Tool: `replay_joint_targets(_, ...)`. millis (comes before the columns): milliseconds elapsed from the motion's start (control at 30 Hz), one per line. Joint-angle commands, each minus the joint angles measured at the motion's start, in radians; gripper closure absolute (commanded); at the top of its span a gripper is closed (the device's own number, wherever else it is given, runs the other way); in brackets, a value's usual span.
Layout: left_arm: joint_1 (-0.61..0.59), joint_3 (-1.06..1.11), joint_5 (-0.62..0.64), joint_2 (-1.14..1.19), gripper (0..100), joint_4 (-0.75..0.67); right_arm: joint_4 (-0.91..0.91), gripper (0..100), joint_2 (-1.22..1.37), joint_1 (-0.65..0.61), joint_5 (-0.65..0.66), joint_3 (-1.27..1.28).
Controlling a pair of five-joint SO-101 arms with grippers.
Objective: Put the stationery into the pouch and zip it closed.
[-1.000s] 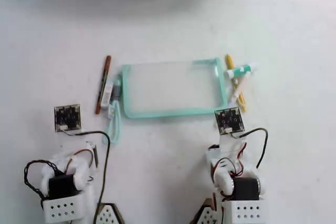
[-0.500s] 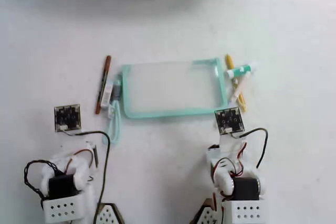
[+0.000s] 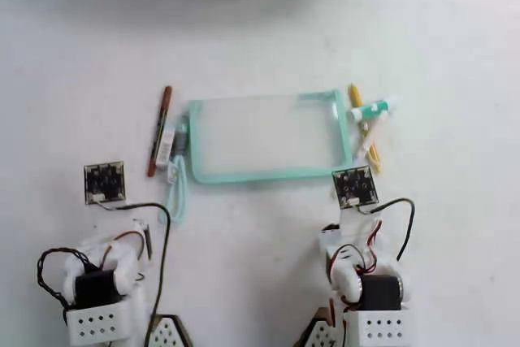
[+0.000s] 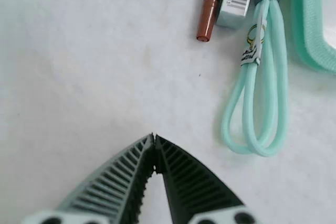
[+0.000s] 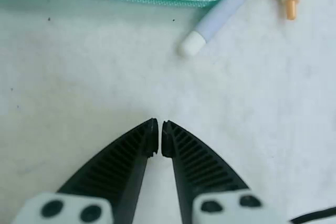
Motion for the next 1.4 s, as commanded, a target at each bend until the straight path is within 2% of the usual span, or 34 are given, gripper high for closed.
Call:
replay_joint_targets(0, -0.004, -0.005, 0.011, -0.004, 97, 0.006, 0.002, 97.4, 0.001, -0.001, -0.005, 0.005)
replay_joint_targets(233, -0.004, -0.005, 0.011, -0.004, 97, 0.006, 0.002, 97.4, 0.001, -0.079, -0.005, 0.005)
replay_joint_targets(800, -0.002, -0.005, 0.011, -0.004, 97, 0.006, 0.004, 97.3, 0.001, -0.082, -0.006, 0.005)
replay_joint_targets(967, -0.002, -0.005, 0.011, -0.004, 97, 0.006, -0.053, 97.1, -0.001, -0.150, -0.005, 0.005)
replay_joint_targets(1367, -0.002, -0.005, 0.011, -0.004, 97, 0.006, -0.051, 97.1, 0.001, -0.156, -0.002, 0.005)
